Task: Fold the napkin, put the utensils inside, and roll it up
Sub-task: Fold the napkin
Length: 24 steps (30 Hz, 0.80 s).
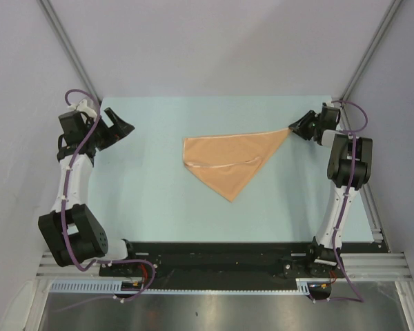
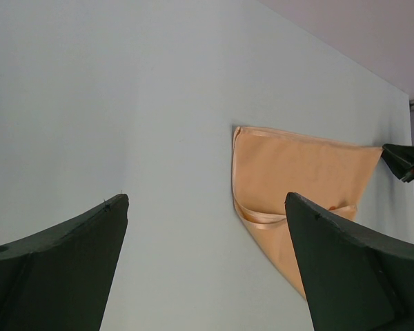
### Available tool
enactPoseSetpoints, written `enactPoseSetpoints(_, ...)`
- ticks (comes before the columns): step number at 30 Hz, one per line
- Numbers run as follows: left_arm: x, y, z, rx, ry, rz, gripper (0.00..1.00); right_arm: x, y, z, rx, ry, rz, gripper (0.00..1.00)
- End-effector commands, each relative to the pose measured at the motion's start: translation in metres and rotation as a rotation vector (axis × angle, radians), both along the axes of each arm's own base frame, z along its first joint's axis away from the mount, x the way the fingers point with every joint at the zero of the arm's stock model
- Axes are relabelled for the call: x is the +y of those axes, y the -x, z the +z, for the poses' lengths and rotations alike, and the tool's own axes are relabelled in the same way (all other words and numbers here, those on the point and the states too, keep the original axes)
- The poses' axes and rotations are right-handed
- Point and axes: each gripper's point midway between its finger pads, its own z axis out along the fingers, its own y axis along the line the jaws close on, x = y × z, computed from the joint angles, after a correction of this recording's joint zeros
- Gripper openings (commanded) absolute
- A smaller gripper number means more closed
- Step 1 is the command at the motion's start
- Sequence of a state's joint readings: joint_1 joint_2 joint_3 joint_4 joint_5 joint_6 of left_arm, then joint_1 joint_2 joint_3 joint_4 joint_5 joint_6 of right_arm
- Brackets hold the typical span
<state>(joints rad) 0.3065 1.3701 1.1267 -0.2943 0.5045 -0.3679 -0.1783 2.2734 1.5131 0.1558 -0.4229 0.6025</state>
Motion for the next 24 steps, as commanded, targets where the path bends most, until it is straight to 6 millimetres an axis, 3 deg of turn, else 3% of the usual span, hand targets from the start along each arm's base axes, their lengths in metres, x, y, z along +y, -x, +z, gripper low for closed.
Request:
enactPoseSetpoints(1,0.001,-0.004,0.01,-0.034,0.017,-0.006,1.0,0.005,0.005,-0.01,0.07,0.013,-0.002,0.36)
enactPoseSetpoints(11,0.002,-0.004,0.01,-0.035,0.027,-0.005,1.0,0.003,0.002,-0.017,0.125,0.044,-0.026,0.18)
enactPoseSetpoints(14,0.003,-0.004,0.01,-0.035,0.029,-0.004,1.0,0.007,-0.001,-0.014,0.109,0.052,-0.011,0.08)
enactPoseSetpoints(15,0.003,-0.004,0.01,-0.035,0.029,-0.004,1.0,0.009,-0.002,-0.012,0.102,0.052,-0.002,0.0)
enactPoseSetpoints(18,0.004,-0.003,0.011,-0.037,0.029,-0.003,1.0,0.022,-0.007,0.01,0.019,0.019,0.046,0.0)
enactPoseSetpoints(19,0.005,-0.004,0.011,-0.039,0.027,-0.002,1.0,0.025,-0.011,0.028,-0.039,0.007,0.055,0.0)
enactPoseSetpoints(21,0.005,-0.003,0.011,-0.039,0.03,-0.001,1.0,0.036,-0.006,0.043,-0.085,-0.028,0.093,0.0)
enactPoseSetpoints(23,0.005,-0.003,0.012,-0.042,0.031,-0.001,1.0,0.043,-0.008,0.084,-0.191,-0.035,0.114,0.0)
enactPoseSetpoints(24,0.006,-0.003,0.012,-0.042,0.033,-0.001,1.0,0.051,-0.005,0.094,-0.216,-0.042,0.143,0.0)
